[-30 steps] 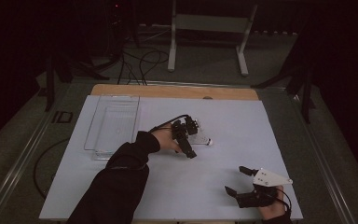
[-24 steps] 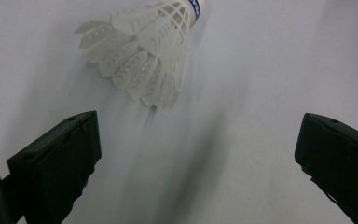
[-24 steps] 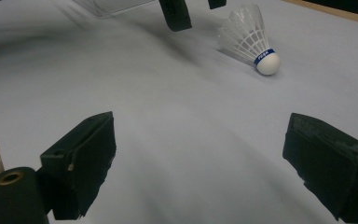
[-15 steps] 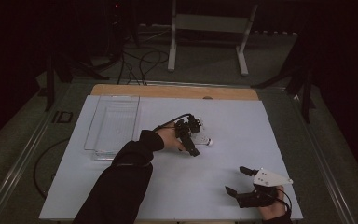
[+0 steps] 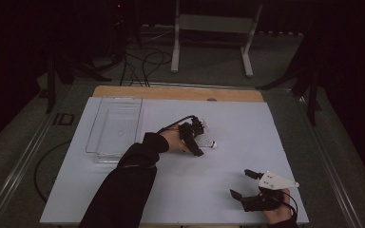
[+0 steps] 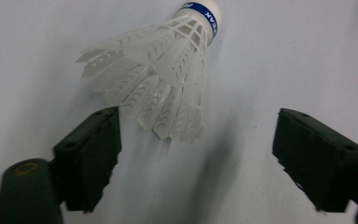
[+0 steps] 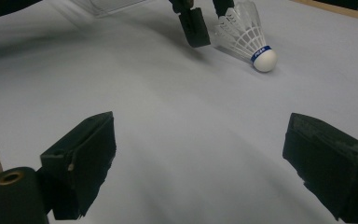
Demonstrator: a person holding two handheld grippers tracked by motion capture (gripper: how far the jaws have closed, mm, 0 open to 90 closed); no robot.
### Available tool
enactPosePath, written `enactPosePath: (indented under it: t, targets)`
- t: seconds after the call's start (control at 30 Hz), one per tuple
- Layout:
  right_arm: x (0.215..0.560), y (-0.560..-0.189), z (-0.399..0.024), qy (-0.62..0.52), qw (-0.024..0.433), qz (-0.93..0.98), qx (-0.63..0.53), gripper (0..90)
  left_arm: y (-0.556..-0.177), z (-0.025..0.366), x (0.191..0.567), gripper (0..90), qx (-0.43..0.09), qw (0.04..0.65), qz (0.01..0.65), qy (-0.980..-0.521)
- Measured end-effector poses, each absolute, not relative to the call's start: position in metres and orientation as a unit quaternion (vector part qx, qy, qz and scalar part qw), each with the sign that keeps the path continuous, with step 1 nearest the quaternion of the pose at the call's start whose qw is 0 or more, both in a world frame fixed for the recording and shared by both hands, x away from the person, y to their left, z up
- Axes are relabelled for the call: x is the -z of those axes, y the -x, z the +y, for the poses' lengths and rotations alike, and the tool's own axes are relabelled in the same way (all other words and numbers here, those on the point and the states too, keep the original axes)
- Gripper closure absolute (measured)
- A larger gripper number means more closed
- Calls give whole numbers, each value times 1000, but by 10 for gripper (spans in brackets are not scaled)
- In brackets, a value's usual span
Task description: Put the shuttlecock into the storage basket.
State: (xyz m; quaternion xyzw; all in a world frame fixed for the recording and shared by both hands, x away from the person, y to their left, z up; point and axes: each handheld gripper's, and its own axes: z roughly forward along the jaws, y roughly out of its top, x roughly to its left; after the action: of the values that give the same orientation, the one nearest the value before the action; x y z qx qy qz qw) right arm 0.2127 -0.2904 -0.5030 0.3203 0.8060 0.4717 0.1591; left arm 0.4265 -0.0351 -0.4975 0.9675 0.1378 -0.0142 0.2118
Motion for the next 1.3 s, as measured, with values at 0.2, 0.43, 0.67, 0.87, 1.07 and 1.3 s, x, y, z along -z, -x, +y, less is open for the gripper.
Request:
enactPosePath:
  t: [0.2, 0.43, 0.67, 0.87, 1.07, 1.3]
  targets:
    - [503, -213, -290, -320, 158, 806, -472, 94, -426, -38, 497, 306, 4, 222, 139, -965]
    - [503, -213, -290, -321, 158, 806, -471, 94, -426, -45, 498, 406, 1, 219, 133, -967]
    - [503, -213, -291, -320, 157, 806, -472, 94, -427, -51, 505, 543, -2, 212, 127, -969]
    - [503, -213, -292, -321, 157, 806, -471, 94, -427, -56, 509, 654, -12, 212, 129, -969]
    - [503, -213, -292, -321, 156, 806, -471, 94, -428, -56, 509, 751, -9, 209, 130, -969]
    - [503, -213, -291, -322, 158, 806, -470, 94, -427, -57, 503, 848, -25, 215, 132, -967]
